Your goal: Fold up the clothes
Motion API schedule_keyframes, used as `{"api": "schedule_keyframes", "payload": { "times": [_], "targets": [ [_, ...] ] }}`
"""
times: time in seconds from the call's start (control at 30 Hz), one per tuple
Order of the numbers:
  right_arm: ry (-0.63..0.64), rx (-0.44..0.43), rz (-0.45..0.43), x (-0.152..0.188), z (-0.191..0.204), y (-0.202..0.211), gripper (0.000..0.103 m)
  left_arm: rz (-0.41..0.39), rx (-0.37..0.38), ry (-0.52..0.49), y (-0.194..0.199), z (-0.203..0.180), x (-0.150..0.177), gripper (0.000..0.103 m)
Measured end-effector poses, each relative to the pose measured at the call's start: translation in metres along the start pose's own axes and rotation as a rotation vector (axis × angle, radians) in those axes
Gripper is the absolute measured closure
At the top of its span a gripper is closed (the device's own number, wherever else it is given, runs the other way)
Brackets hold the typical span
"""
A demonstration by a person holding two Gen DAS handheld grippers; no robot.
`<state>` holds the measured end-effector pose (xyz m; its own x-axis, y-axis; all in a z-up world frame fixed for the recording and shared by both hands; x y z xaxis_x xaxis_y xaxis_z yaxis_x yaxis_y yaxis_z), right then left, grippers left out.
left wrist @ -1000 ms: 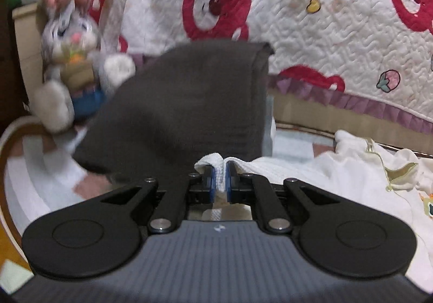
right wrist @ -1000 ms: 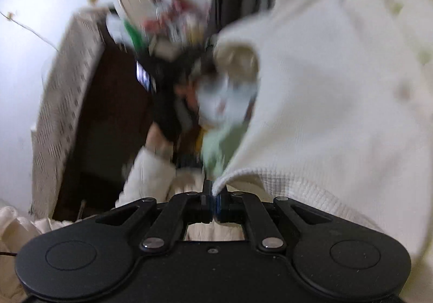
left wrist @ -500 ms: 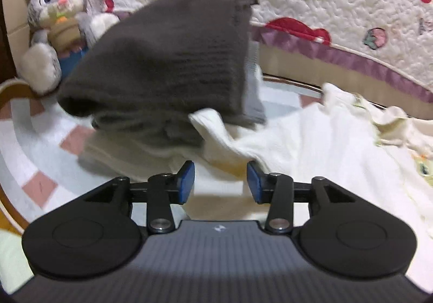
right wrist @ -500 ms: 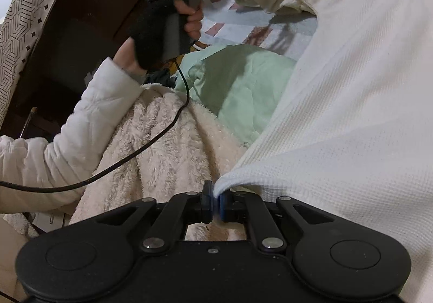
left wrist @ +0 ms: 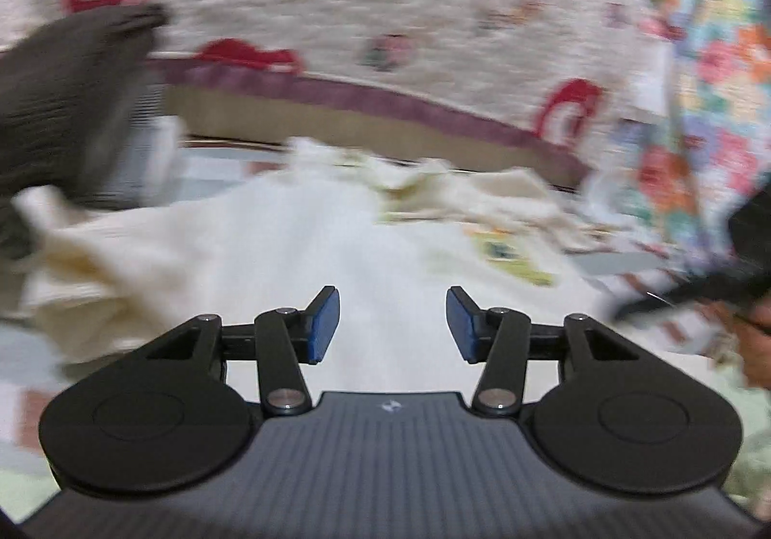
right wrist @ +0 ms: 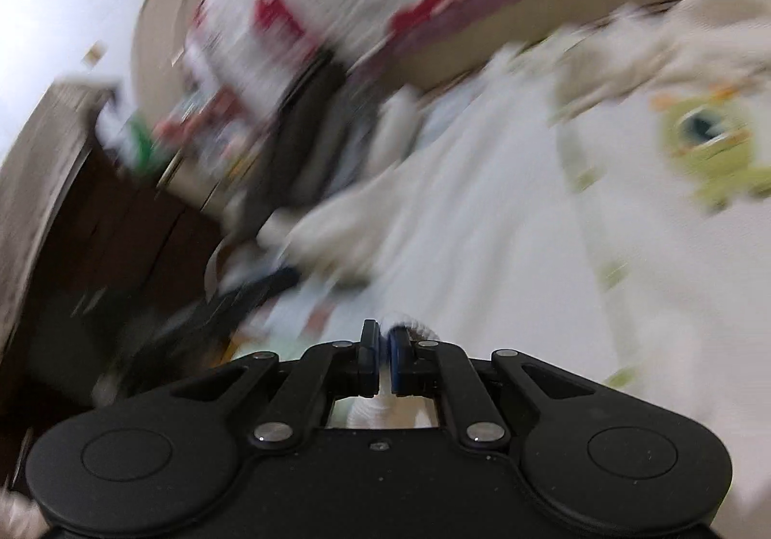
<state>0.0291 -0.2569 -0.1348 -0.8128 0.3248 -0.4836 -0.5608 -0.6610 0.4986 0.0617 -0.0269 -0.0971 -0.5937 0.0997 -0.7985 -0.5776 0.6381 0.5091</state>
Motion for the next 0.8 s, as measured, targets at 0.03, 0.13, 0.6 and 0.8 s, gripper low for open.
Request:
{"api": "schedule_keyframes", "payload": {
  "times": [0.03, 0.13, 0.6, 0.8],
  "targets": [
    [-0.012, 0.026, -0.026, -0.007, -0.009, 0.004, 0.094, 0.005, 0.036, -0.001, -0.003, -0.013, 0.001, 0.055],
    [-0.029, 0.028, -0.053, -0.012, -0.015, 0.005, 0.094, 0.050, 0.136, -0.007, -0.016, -0.053, 0.013, 0.053],
    [0.240, 0.176, -0.099, -0.014, -0.007, 0.037, 0.085, 0.154, -0.023, 0.006, -0.073, -0.059, 0.030, 0.097],
    [0.226, 0.492, -0.060, 0.048, -0.081, 0.123, 0.073, 0.181, -0.133, 0.135, -0.067, 0.002, 0.042, 0.097]
  ]
}}
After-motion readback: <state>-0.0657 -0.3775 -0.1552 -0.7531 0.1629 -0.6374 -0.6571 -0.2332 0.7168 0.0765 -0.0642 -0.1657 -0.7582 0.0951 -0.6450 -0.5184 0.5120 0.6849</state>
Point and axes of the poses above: each gripper's, at about its wrist camera, not at the fingertips, and y roughly against the way its jaws point, z to its left, x to its underside, the point moved 9 cm from there along -y, roughly the way its jaws point, and after that the axes turned 1 degree about z, right-handed, at the moved point
